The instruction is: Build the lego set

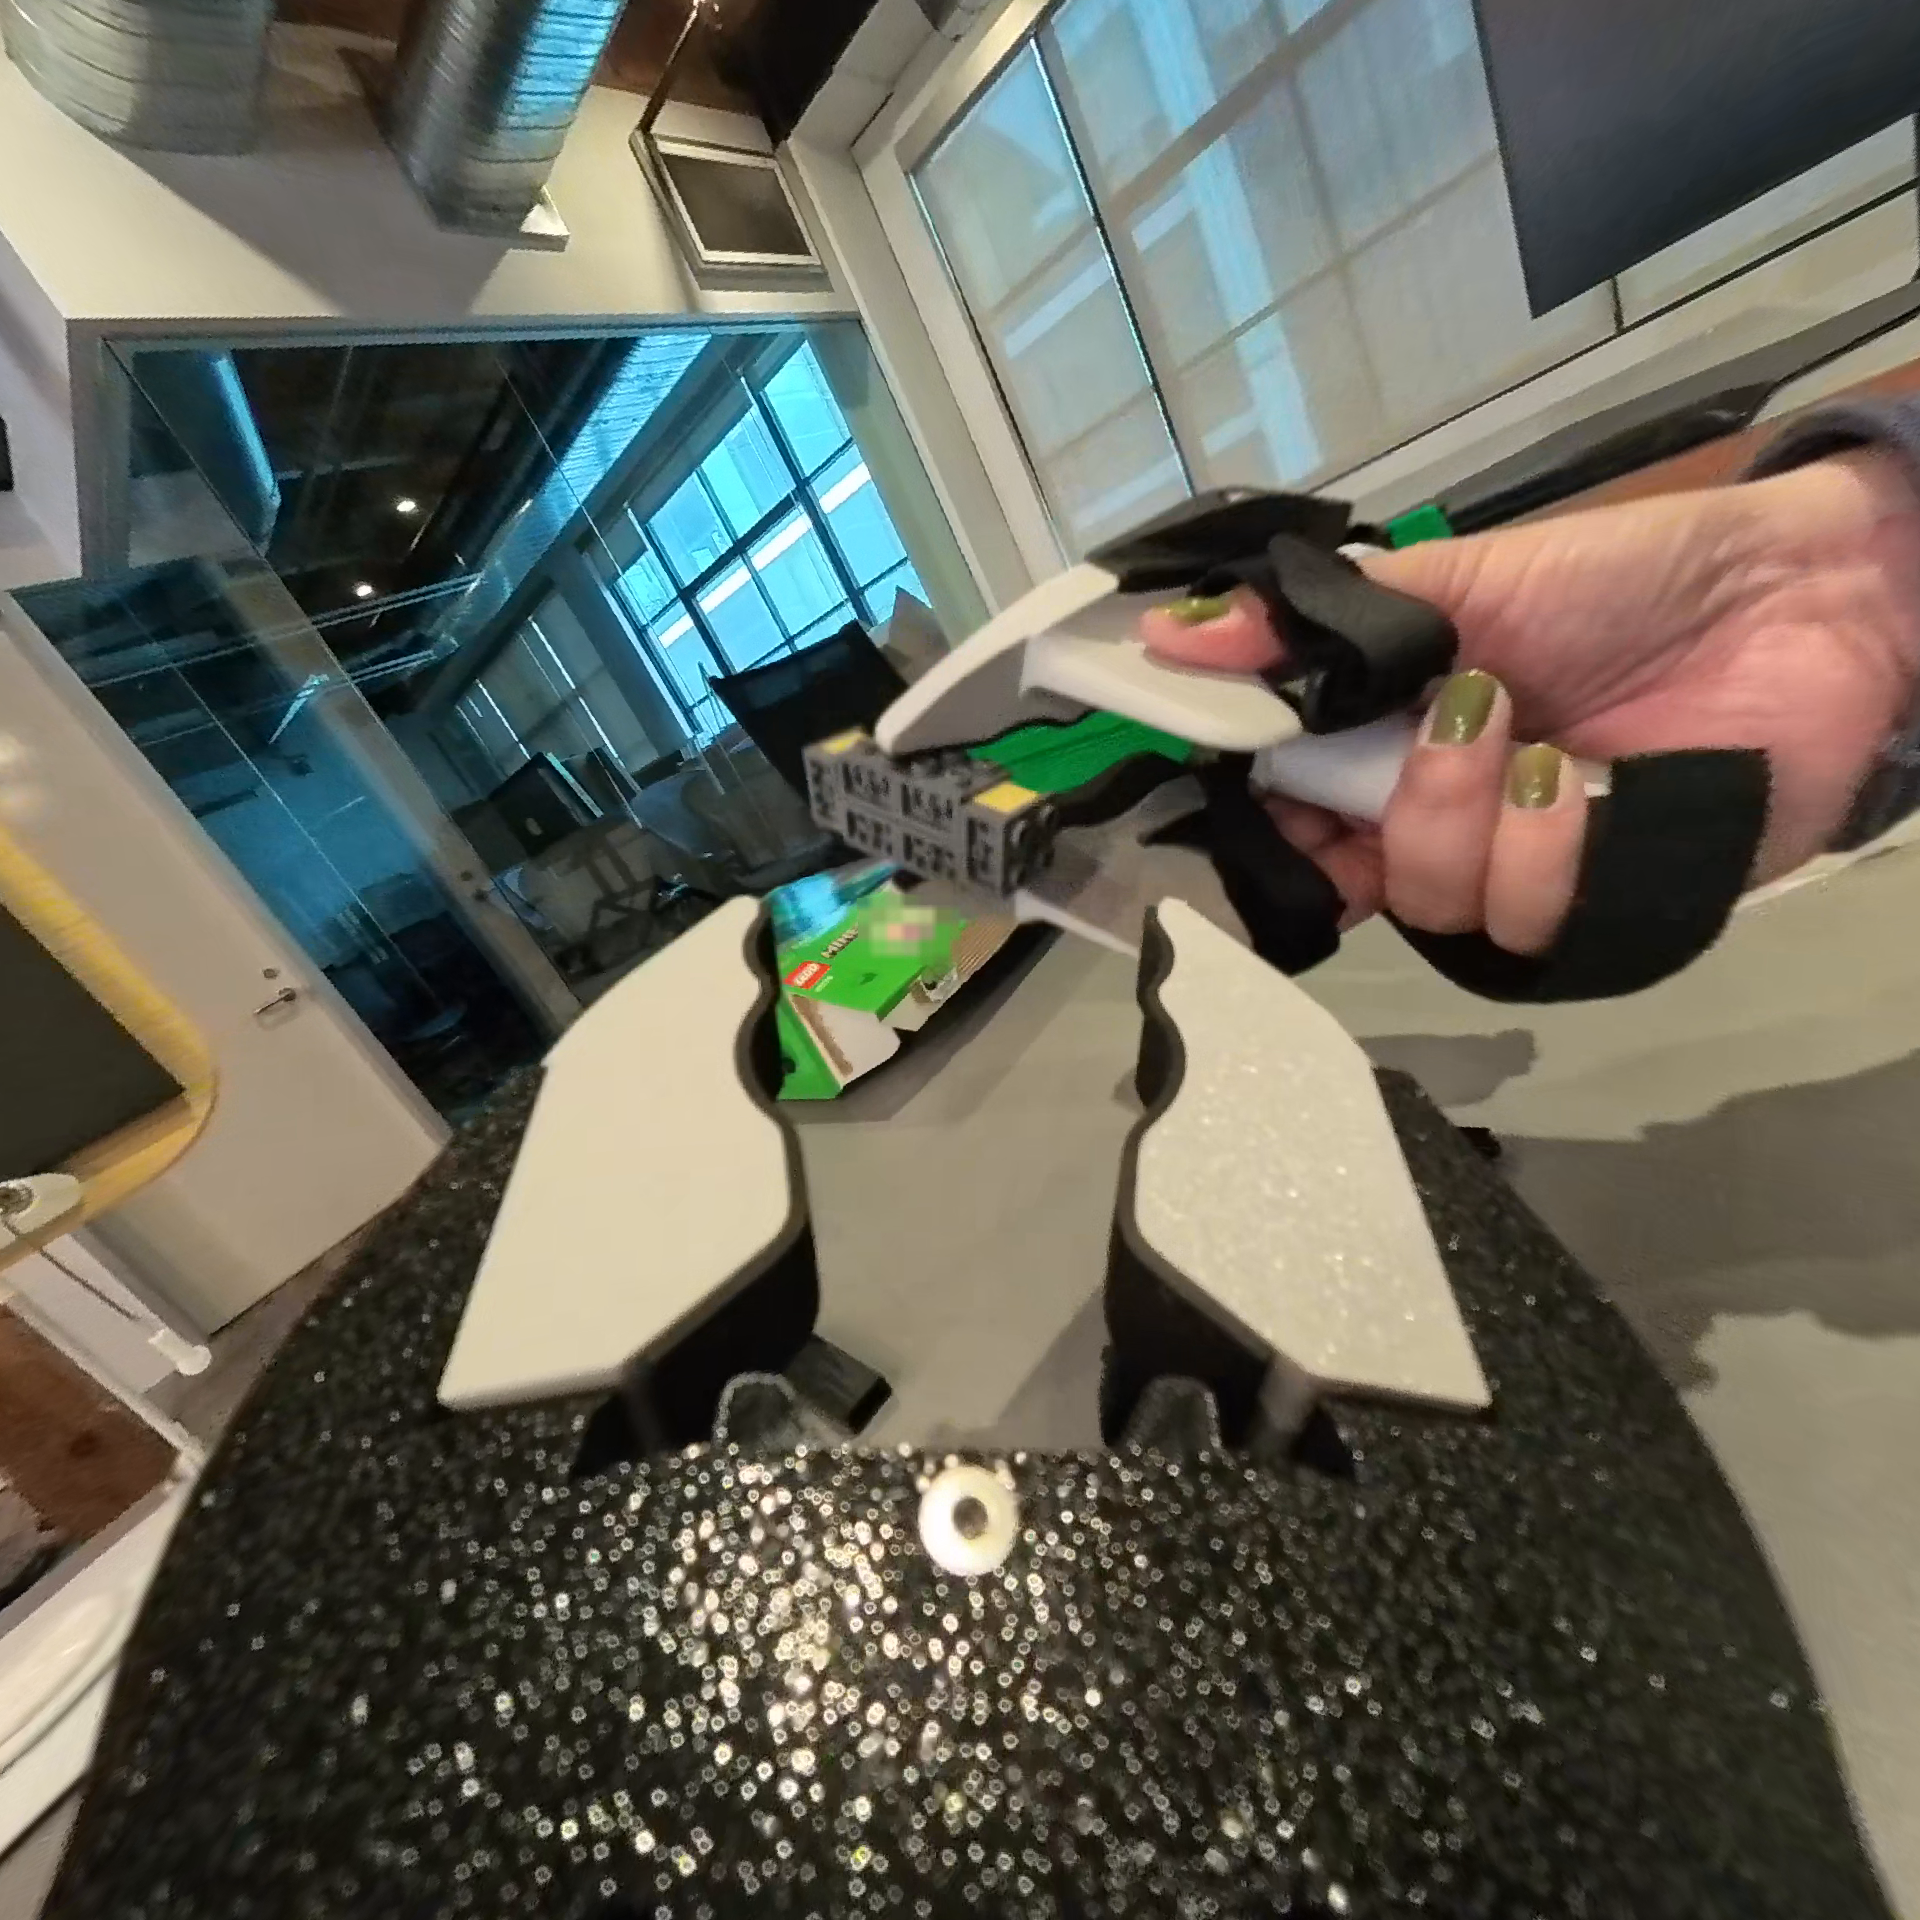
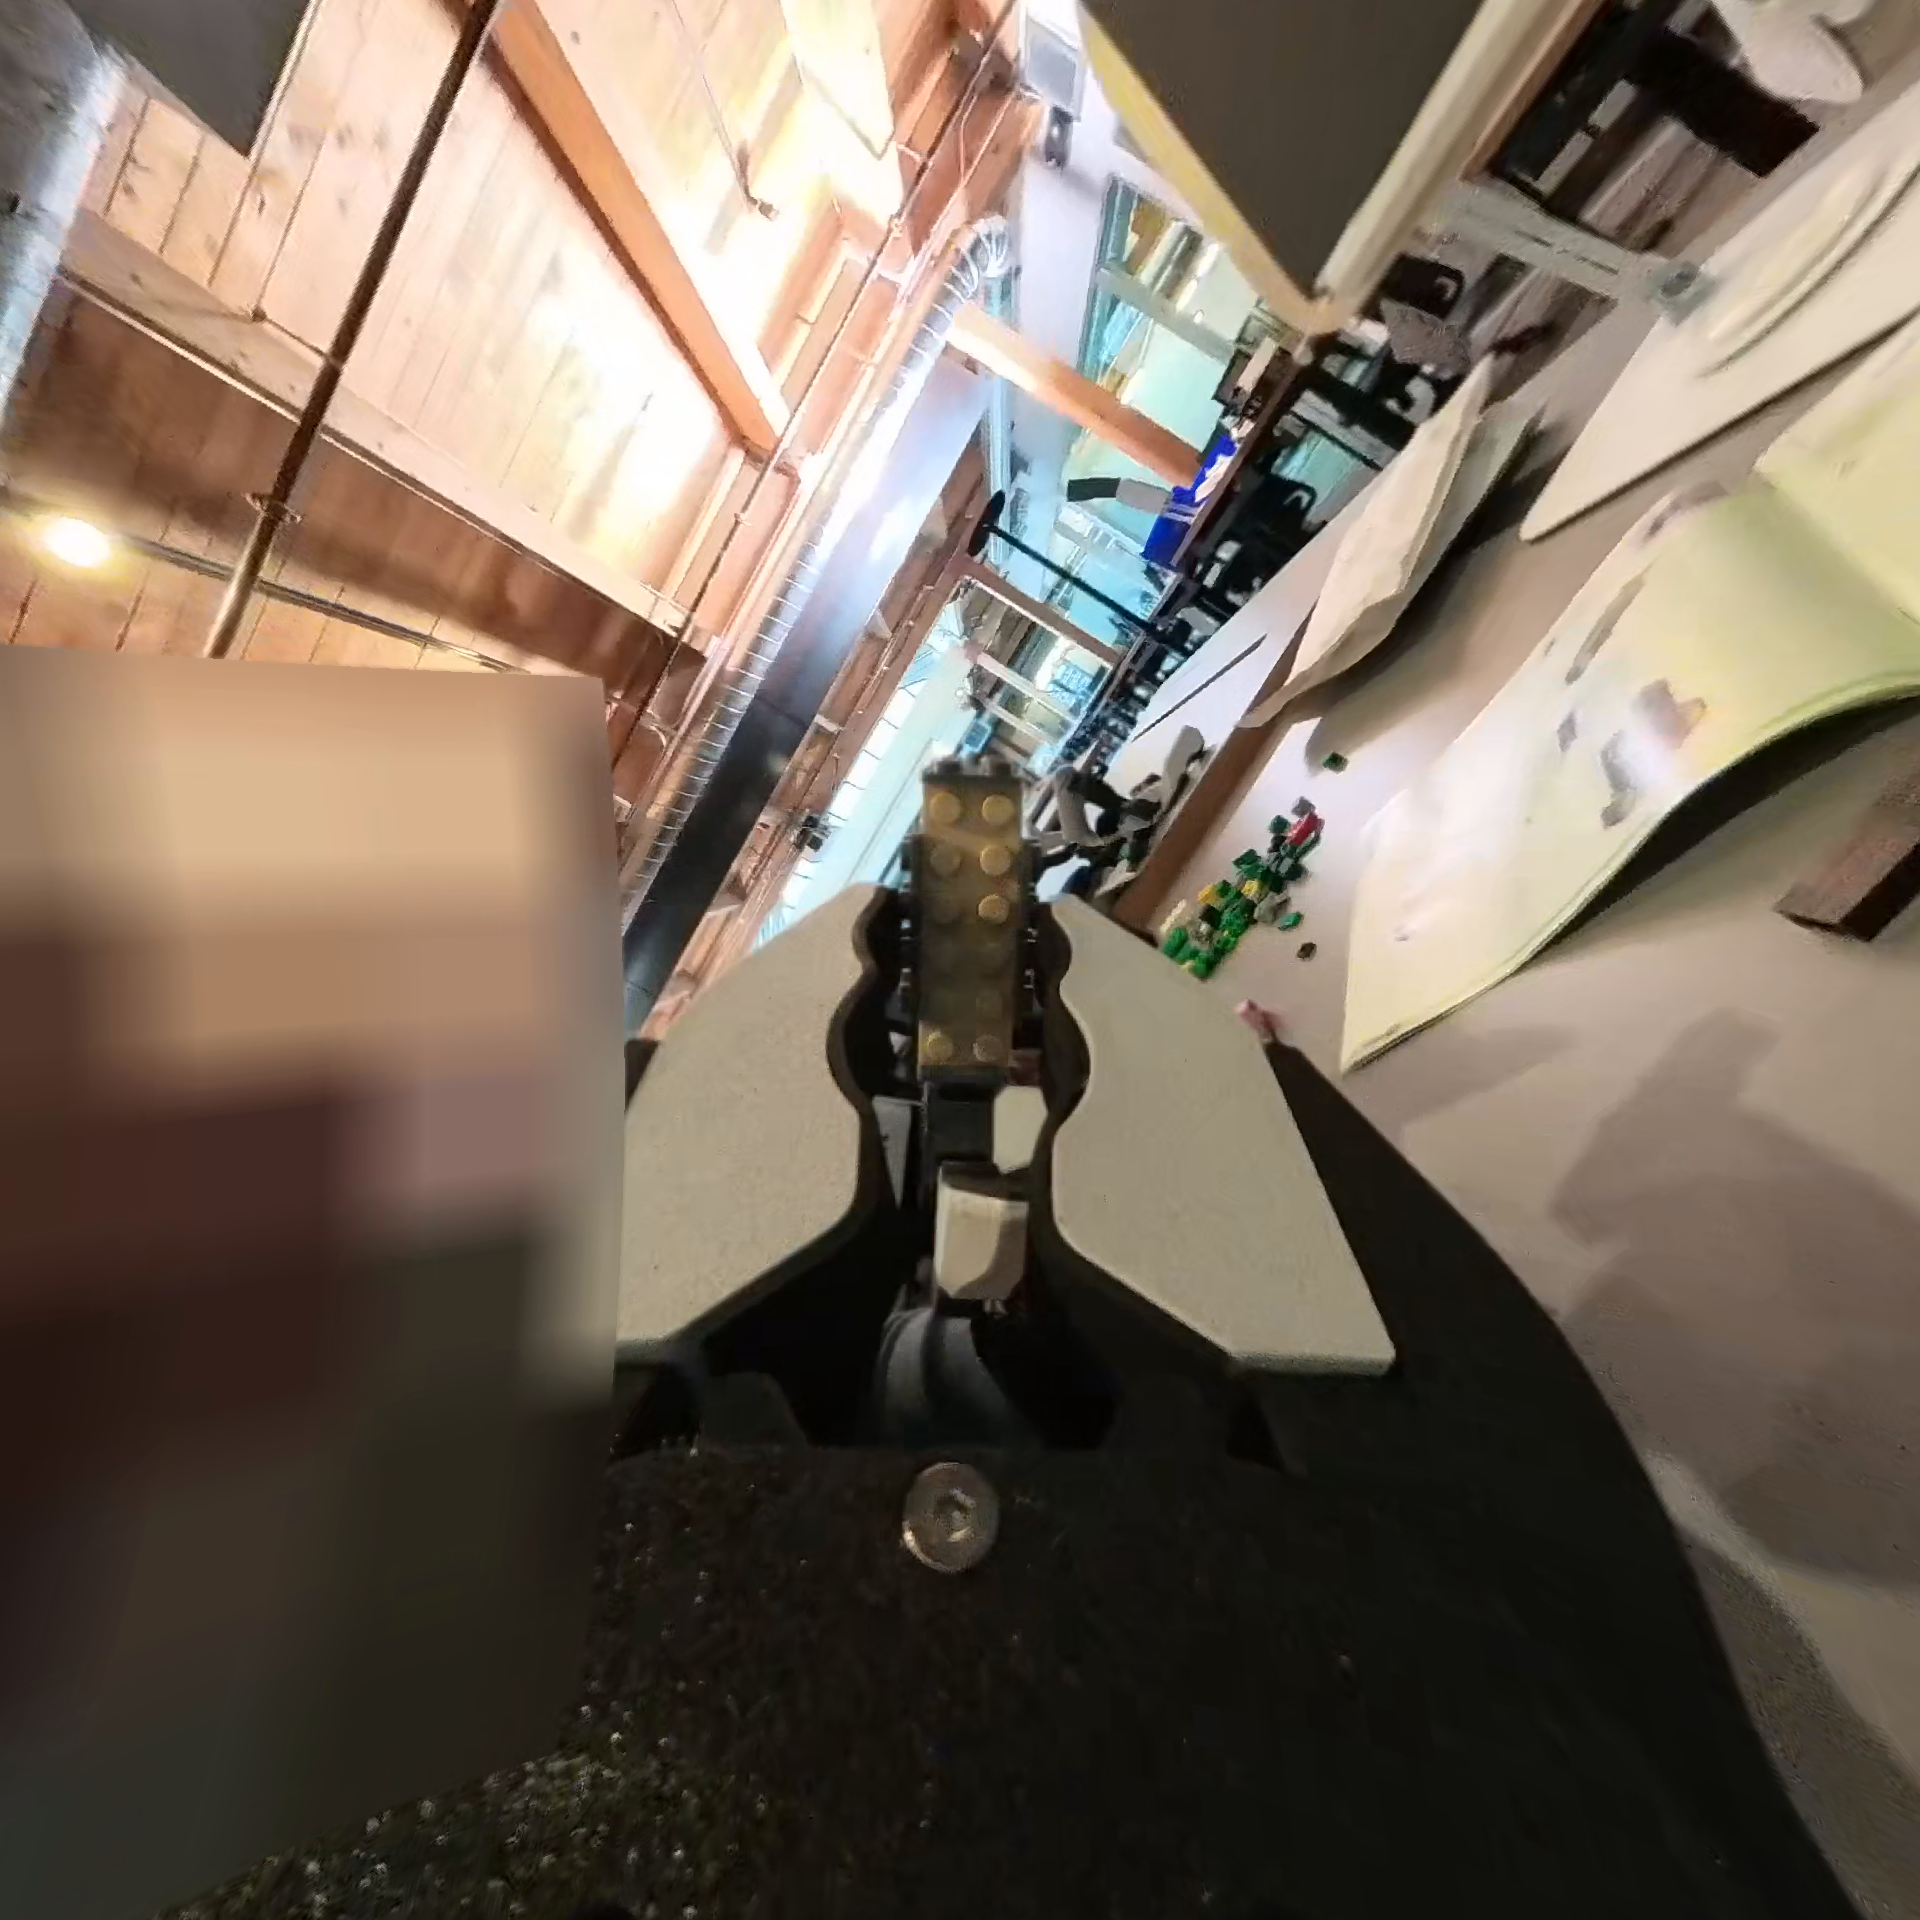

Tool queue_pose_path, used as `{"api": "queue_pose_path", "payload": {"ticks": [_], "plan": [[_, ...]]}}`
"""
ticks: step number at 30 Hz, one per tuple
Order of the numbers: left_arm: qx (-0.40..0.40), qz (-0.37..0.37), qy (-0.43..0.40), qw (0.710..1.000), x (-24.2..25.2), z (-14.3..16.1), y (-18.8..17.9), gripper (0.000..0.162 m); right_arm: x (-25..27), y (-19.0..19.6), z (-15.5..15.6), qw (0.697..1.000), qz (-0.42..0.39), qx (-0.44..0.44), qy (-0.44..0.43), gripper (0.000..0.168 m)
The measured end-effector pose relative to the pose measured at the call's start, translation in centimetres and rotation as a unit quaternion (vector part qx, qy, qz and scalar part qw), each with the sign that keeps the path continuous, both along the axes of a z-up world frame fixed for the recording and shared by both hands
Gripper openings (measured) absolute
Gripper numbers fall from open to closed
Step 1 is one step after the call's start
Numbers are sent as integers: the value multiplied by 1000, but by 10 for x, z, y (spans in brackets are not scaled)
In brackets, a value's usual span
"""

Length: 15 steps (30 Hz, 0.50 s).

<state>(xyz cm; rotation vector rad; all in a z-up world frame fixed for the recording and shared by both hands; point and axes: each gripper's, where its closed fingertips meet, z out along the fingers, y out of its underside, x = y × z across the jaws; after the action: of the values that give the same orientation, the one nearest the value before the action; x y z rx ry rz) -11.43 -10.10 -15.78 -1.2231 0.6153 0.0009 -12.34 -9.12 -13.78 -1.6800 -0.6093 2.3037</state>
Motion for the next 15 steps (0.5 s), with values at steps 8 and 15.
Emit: {"api": "queue_pose_path", "payload": {"ticks": [8, 15], "plan": [[-6, -14, 16, 1000, 5, -3, 0, 70, -1, -9, -19, 995, 25, 67, -65, 24], [-15, -37, 51, 998, 14, -12, 0, 73, 6, -28, -32, 981, 100, 114, -119, 24]]}}
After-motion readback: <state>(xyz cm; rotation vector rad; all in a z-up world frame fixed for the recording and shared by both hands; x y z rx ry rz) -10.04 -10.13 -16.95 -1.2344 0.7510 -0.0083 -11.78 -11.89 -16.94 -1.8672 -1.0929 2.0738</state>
